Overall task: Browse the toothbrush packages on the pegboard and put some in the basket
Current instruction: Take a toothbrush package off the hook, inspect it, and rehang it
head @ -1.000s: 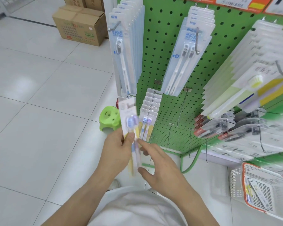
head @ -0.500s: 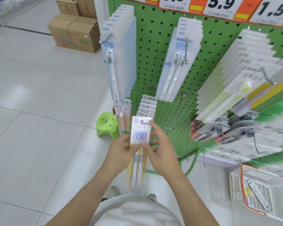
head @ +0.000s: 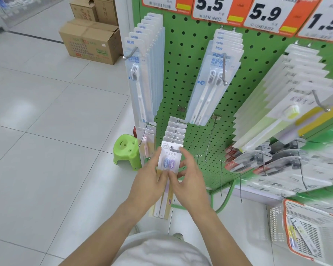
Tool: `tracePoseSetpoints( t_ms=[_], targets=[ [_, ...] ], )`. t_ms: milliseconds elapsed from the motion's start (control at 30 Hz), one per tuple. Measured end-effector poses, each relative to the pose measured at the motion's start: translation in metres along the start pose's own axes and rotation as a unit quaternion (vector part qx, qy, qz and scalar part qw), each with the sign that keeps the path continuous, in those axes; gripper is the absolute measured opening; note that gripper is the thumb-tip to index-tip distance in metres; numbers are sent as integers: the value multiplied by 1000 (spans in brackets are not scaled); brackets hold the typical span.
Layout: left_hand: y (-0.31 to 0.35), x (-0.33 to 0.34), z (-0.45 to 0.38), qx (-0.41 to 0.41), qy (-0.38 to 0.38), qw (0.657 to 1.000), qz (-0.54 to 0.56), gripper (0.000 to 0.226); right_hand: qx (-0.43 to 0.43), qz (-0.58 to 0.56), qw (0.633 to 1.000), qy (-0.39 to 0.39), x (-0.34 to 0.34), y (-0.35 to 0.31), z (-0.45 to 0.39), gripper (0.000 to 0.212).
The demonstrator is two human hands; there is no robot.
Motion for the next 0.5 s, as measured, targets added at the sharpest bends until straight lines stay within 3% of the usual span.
tracePoseSetpoints(
  t_ms=[333,500],
  targets=[
    [-7,2,-19,5,4,998,-69,73,-4,35,999,12,10,1,-11,81],
    [-3,6,-32,12,0,999,-45,67,-2,39,999,15,10,0,-14,85]
  ],
)
Point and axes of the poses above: each hand's wrist, its own z-axis away from the middle knuckle, its own x-axis out of the palm, y = z × x, the point moved 6 cm from there along -z, towards the middle knuckle, and after that the axes turned 8 degrees about -z, right-handed, at the moved point
